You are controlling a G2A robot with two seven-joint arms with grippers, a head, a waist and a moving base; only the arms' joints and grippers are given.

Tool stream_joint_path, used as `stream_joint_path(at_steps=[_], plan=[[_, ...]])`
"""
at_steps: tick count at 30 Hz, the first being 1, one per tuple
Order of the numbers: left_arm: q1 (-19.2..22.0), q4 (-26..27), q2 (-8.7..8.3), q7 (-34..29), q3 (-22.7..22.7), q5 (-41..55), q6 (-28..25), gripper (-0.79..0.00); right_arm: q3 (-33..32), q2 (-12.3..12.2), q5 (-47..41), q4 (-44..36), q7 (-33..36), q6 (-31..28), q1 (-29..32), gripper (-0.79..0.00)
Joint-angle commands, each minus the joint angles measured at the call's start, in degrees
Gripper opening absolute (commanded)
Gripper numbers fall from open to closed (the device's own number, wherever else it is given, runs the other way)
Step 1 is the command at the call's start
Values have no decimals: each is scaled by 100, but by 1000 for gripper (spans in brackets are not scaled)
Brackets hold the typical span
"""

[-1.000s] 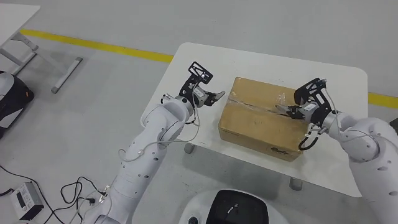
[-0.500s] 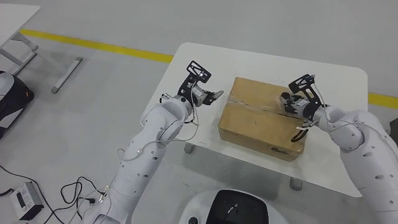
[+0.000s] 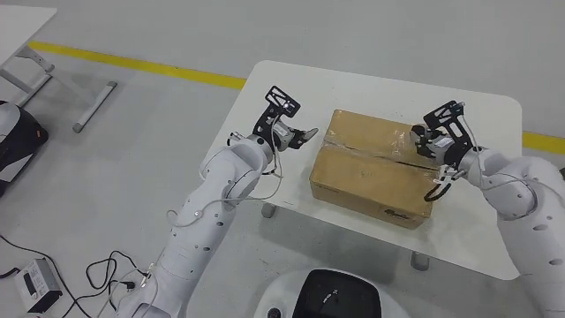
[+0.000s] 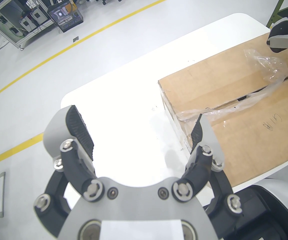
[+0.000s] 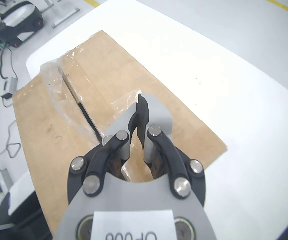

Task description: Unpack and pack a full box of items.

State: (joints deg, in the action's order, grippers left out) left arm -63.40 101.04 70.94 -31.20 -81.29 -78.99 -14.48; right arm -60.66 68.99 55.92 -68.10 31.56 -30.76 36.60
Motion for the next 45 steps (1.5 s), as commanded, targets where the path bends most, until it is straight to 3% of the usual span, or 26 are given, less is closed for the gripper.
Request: stream_joint_path(at_steps=[1, 4, 6, 7, 9, 17, 23, 26, 34, 36, 38, 45], plan=[[-9, 1, -5, 6, -12, 1, -5, 0, -176, -89, 373, -169, -136, -324, 107, -785], [-24, 1, -14, 2, -30, 5, -24, 0, -349, -209, 836, -432, -212, -880, 247, -785], [-27, 7, -18, 1, -27, 9, -29, 0, -417, -279, 1188, -579, -318, -1282, 322, -252], [-24, 9, -19, -1, -23, 12, -33, 0, -463, -305, 1260, -629, -427, -1424, 363, -92], [-20, 10, -22, 5, -18, 7, -28, 0, -524, -354, 1395, -715, -616, -1772, 429, -37], [-6, -8, -34, 14, -6, 14, -8, 0, -326, -393, 1809, -758, -936, -2285, 448, -129], [7, -43, -45, 25, -18, 8, 7, 0, 56, -310, 1884, -519, -1018, -2236, 253, -126], [10, -56, -49, 23, -21, 21, 10, 0, 273, -248, 1902, -323, -1028, -2158, 113, -163], [11, -76, -62, 50, -39, 17, 54, 0, 845, -31, 1871, 303, -1123, -1948, -339, -456], [7, -79, -66, 56, -44, 17, 64, 0, 968, 22, 1896, 454, -1100, -1894, -457, -579], [2, -76, -68, 60, -42, 17, 76, 0, 1044, 64, 1883, 572, -1121, -1839, -549, -785], [9, -74, -75, 58, -25, 22, 106, 0, 926, 93, 1433, 695, -880, -1875, -764, -785]])
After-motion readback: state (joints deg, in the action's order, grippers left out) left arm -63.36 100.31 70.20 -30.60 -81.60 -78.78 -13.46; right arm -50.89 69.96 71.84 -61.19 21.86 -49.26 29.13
